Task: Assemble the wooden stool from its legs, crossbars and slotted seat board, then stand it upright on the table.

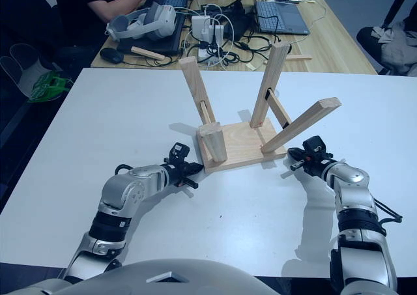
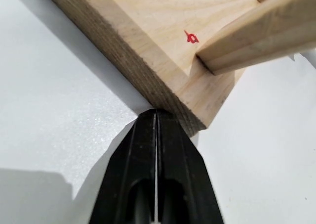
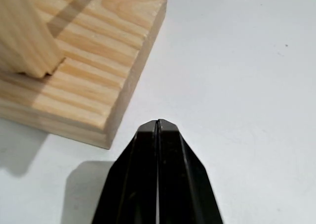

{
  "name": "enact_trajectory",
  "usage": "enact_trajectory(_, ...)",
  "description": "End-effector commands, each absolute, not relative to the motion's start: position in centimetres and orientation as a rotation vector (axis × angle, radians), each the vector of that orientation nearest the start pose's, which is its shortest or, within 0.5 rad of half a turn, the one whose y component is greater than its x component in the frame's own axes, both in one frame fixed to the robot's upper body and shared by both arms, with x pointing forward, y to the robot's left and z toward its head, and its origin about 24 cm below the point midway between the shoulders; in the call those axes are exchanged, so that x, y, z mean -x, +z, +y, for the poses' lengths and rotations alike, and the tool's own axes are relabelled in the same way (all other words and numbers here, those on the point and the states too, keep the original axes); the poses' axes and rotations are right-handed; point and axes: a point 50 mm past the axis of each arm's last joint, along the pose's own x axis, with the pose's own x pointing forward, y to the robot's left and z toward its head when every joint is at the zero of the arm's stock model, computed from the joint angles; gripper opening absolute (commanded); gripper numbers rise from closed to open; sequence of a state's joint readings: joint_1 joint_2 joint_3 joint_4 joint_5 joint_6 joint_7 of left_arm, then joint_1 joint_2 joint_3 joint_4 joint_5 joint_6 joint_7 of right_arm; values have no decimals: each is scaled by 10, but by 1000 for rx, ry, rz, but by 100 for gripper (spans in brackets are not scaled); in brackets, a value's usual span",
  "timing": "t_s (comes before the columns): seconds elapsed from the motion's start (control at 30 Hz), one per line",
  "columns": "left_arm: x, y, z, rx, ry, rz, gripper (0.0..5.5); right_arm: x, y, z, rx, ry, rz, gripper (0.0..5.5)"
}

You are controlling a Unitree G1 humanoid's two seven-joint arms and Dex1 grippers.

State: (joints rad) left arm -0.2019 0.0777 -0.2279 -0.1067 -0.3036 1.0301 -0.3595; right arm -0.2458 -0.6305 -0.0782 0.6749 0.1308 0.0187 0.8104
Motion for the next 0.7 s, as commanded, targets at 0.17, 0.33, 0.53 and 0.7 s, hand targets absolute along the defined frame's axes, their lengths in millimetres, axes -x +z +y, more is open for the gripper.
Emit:
enact_trajectory(0.17,-244,29,68,167,-731,767,5,-266,21,-289,166,618,524,0)
enact_trajectory(0.33,-244,32,68,186,-749,749,5,-262,30,-284,65,663,500,0)
enact_trajectory(0.53,-246,37,75,204,-759,727,5,-250,44,-273,15,761,513,0)
enact_trajectory(0.7,-252,46,82,226,-762,678,5,-239,47,-265,10,833,562,0)
